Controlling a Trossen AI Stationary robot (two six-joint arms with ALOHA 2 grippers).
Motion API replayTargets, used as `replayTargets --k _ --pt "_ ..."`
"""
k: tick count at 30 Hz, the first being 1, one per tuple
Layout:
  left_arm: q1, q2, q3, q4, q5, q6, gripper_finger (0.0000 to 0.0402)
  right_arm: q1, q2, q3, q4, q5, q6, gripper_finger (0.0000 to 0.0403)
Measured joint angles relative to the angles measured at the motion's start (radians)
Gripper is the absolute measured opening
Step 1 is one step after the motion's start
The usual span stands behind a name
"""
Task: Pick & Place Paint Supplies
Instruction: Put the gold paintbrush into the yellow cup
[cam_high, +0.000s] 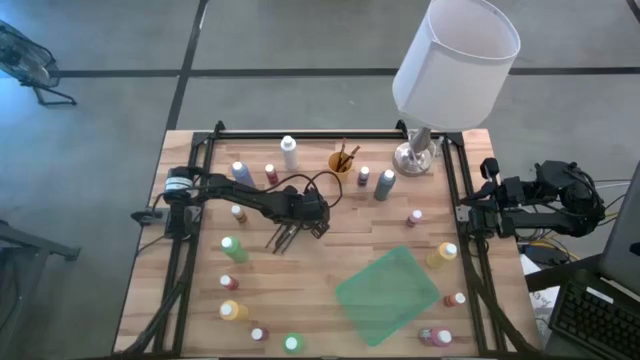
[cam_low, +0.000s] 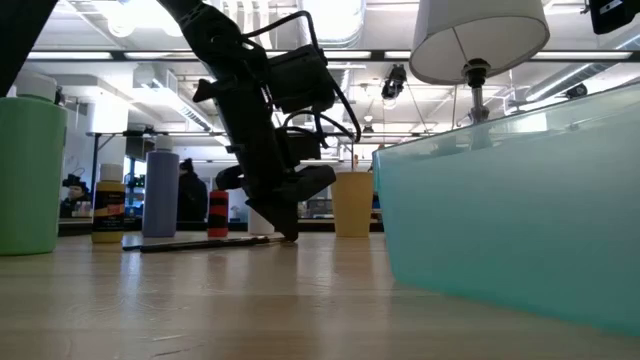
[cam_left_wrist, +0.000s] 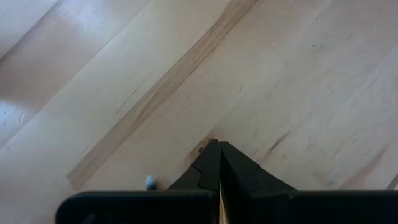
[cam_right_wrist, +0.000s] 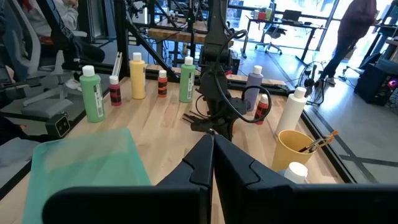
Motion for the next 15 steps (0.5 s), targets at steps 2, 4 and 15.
replayTargets --k 2,4,15 --pt "0.0 0.0 0.0 0.02 0.0 0.01 0.0004 0.0 0.0 0.0 0.0 0.0 0.0 0.0008" --pt "0.0 0.0 0.0 0.046 0.003 0.026 0.0004 0.0 0.0 0.0 0.0 0.0 0.0 0.0008" --pt "-0.024 0.0 0.0 0.367 0.224 0.245 0.0001 0.0 0.0 0.0 0.0 0.0 0.0 0.0008"
